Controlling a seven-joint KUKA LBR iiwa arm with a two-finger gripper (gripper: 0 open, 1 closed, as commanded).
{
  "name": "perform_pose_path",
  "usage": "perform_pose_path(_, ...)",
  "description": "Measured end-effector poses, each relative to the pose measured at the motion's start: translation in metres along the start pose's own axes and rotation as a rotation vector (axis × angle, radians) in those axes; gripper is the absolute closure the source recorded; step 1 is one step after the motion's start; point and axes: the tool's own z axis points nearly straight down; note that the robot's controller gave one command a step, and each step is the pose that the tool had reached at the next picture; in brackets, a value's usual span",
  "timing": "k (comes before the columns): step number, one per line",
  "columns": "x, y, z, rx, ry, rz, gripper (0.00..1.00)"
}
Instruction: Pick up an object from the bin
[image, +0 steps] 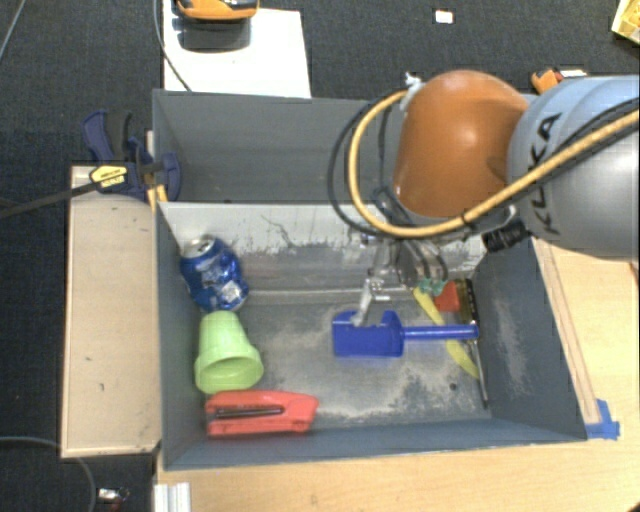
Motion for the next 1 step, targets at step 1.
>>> perform_pose_path(1,-0.0015,-0.0005,-0.0038,-0.001,-0.008,0.003,0.00)
